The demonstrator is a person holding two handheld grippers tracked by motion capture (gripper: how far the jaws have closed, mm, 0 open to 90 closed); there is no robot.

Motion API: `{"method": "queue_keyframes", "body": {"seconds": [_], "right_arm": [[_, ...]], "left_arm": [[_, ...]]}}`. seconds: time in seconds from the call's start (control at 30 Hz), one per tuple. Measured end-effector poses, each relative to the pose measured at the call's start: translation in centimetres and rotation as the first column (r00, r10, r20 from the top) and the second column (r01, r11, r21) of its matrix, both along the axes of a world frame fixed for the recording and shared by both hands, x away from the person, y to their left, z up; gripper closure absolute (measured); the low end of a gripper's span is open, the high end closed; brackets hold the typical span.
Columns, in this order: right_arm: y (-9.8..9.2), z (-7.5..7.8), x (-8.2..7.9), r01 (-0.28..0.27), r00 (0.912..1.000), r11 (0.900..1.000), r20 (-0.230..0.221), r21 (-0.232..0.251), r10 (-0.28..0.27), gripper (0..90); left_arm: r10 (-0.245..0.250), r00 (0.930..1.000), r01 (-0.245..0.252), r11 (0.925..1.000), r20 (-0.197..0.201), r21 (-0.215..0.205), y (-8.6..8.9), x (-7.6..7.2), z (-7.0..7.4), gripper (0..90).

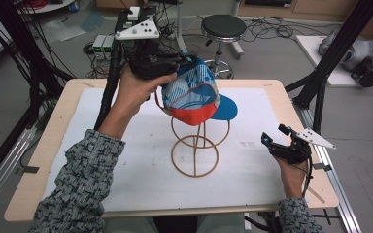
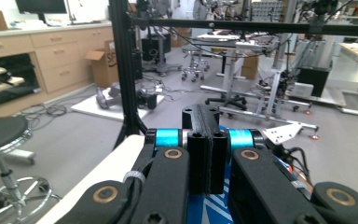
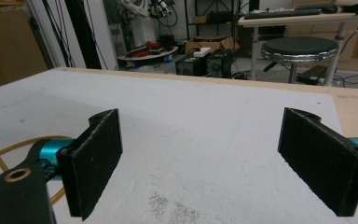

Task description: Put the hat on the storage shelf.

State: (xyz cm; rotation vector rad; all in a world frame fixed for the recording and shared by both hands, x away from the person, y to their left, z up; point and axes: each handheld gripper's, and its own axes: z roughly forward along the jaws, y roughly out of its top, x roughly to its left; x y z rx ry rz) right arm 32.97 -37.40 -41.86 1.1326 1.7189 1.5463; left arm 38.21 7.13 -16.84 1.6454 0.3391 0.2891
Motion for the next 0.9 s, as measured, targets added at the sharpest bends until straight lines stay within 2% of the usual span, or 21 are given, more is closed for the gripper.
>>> {"method": "queue_keyframes", "body": {"seconds": [0.4,0.6,0.9], "right_arm": [[0.0,0.0,0.0,0.000,1.0000,1.000,-0.001,-0.004,0.000,12.8],[0.0,0.0,0.0,0.000,1.0000,1.000,0.000,-0.006,0.000,12.9],[0.0,0.0,0.0,0.000,1.0000,1.000,0.003,-0.010,0.000,12.9]], "left_arm": [[-0.026,0.9993,0.027,0.9992,-0.027,0.028,0.2,-0.9,-2.3,89.7],[-0.042,0.9987,0.043,0.9986,-0.028,0.029,0.4,-1.5,-3.1,89.7],[-0.061,0.9969,0.062,0.9978,-0.051,0.024,1.0,-2.4,-4.8,89.7]]}}
